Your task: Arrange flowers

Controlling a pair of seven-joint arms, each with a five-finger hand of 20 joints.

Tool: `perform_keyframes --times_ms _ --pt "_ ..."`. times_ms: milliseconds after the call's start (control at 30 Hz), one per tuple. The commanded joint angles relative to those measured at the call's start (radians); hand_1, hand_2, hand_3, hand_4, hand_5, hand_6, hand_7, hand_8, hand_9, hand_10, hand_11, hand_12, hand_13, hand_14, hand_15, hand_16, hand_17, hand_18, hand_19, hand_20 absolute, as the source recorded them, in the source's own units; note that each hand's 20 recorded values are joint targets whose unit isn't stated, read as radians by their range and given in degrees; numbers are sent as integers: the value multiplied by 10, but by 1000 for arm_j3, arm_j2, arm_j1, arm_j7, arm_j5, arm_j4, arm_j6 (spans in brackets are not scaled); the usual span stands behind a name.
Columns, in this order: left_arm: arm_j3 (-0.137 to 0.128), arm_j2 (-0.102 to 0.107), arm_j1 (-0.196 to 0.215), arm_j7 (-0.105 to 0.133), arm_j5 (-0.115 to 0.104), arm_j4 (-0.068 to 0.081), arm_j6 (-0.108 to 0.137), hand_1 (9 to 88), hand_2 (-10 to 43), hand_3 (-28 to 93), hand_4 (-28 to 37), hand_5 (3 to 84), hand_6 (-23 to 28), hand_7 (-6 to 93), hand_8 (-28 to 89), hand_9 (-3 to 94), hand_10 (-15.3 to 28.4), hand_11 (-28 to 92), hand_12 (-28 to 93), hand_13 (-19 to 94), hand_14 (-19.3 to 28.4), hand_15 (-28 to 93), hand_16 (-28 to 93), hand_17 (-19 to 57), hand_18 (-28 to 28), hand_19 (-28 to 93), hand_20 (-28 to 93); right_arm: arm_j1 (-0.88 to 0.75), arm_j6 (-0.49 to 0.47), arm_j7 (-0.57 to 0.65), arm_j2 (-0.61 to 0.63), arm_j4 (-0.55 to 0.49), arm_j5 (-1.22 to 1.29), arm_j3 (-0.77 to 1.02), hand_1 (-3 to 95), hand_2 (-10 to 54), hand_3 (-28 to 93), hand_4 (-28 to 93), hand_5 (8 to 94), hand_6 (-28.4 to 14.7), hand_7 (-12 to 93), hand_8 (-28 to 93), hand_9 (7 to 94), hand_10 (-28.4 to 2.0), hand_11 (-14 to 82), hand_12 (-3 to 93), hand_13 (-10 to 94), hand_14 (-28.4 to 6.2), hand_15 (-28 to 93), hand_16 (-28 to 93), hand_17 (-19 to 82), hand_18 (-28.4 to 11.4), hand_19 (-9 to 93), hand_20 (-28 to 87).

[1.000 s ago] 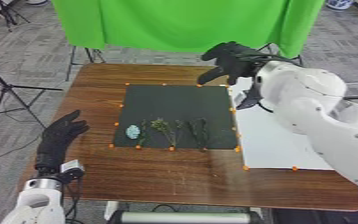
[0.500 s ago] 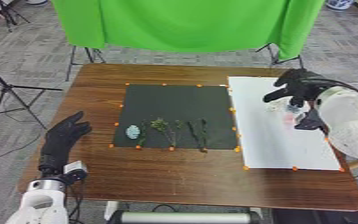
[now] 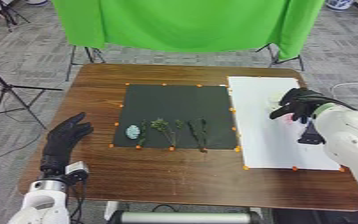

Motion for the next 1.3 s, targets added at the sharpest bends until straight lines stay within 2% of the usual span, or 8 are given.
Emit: perform_keyframes --times_ms 33,400,600,667,800,933,1100,1300 --pt "2 -12 18 -6 2 -6 -4 240 -95 680 -283 472 -9 150 -84 494 130 216 135 400 176 270 13 75 144 94 197 -47 -7 25 11 23 -34 18 273 -95 675 -144 508 -7 116 -64 575 -156 89 188 806 -82 585 282 530 -176 932 454" --pt "11 -15 9 0 1 -2 -6 238 -95 679 -283 476 -10 150 -85 495 130 215 135 400 176 271 14 75 144 95 197 -40 -41 55 -12 64 -11 -10 317 -95 689 -143 534 2 139 -68 586 -154 101 191 810 -78 591 280 529 -173 932 449" --pt "6 -16 11 -6 3 -4 -6 236 -95 681 -283 475 -9 149 -84 495 130 217 137 399 177 272 14 75 143 95 197 -57 16 55 -16 61 11 -27 431 -95 705 -161 599 19 185 -90 652 -137 151 190 837 -63 596 276 555 -161 932 445" --pt "5 -16 13 -7 0 -5 -4 236 -95 682 -283 475 -9 149 -84 495 129 218 138 399 177 273 14 75 143 95 197 -58 43 53 -16 55 9 -37 480 -95 688 -174 625 16 203 -13 679 -134 177 191 849 -55 597 283 567 -157 932 454" --pt "4 -16 16 -9 1 -7 -4 235 -95 682 -283 474 -8 148 -83 496 129 219 138 399 176 272 14 75 143 95 197 -67 84 42 -12 41 7 -43 601 -95 629 -167 720 4 265 81 792 -113 93 377 875 -38 614 300 600 -142 932 489" --pt "2 -15 17 -8 0 -8 -2 234 -95 683 -283 474 -8 148 -82 496 129 218 138 399 177 273 13 75 143 95 197 -56 111 38 -6 10 27 -37 625 -95 632 -172 758 -4 286 79 818 -104 104 410 878 -33 620 307 607 -138 932 494" --pt "-1 -5 16 -10 -4 -8 1 233 -95 686 -283 472 -2 144 -81 496 129 219 138 399 177 274 13 75 143 94 197 30 182 14 -2 -52 24 -64 628 -95 635 -167 771 -6 288 69 828 -111 106 415 878 -31 621 311 611 -135 932 497" --pt "-5 -6 23 -11 -2 -9 -1 234 -95 685 -283 471 -3 146 -80 496 130 220 138 400 177 274 13 75 143 95 197 244 286 -52 -71 -72 14 -218 627 -95 639 -163 775 -3 289 64 832 -119 98 414 878 -28 623 315 612 -132 932 502"
